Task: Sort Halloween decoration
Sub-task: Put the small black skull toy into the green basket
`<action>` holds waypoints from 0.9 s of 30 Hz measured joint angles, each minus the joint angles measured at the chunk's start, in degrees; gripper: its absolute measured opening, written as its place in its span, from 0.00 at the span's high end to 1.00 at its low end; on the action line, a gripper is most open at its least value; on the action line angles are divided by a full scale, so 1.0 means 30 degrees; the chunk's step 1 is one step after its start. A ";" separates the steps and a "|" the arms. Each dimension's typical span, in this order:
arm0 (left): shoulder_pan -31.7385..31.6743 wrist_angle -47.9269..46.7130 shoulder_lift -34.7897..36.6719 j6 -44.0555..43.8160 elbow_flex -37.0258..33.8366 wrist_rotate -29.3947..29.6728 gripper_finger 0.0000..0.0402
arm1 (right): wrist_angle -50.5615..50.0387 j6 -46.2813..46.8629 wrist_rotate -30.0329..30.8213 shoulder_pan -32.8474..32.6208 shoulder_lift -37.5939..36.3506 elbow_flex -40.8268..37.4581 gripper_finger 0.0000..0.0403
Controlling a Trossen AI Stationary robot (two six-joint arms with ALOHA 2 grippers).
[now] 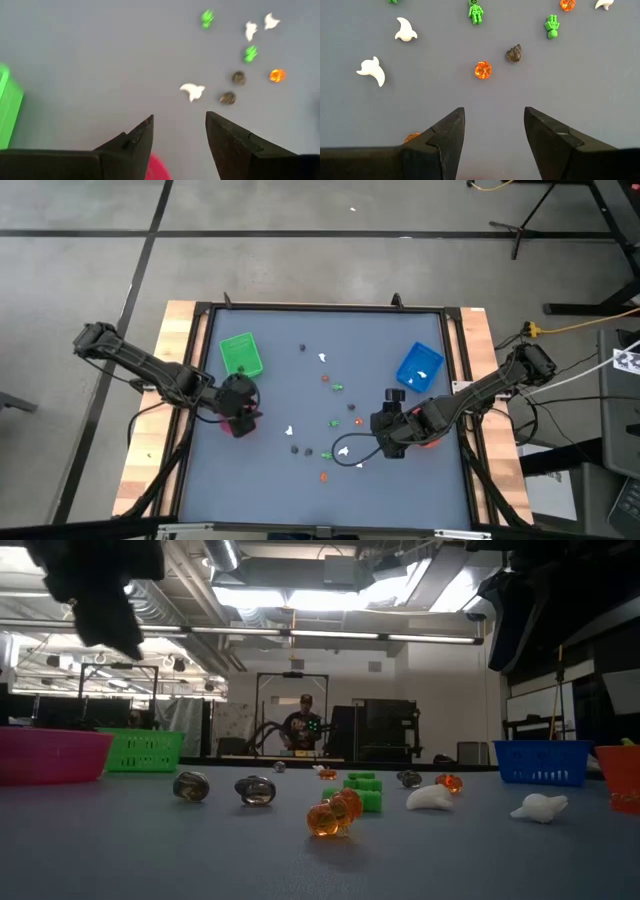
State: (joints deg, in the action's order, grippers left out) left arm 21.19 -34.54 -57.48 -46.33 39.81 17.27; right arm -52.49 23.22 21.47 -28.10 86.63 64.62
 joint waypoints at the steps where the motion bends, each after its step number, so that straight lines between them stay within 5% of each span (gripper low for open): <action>1: 0.0000 0.0496 -0.0143 0.0425 0.0000 0.0095 0.59 | 0.0013 0.0000 0.0000 0.0000 0.0000 0.0000 0.49; 27: 0.1212 1.0764 -0.7431 0.9478 -0.0003 -0.1149 0.59 | 0.0193 0.0000 -0.0007 0.0000 0.0000 -0.0007 0.49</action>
State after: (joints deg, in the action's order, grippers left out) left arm 24.83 -2.25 -79.78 -17.89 39.80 13.82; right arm -51.91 23.22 21.45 -28.10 86.63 64.60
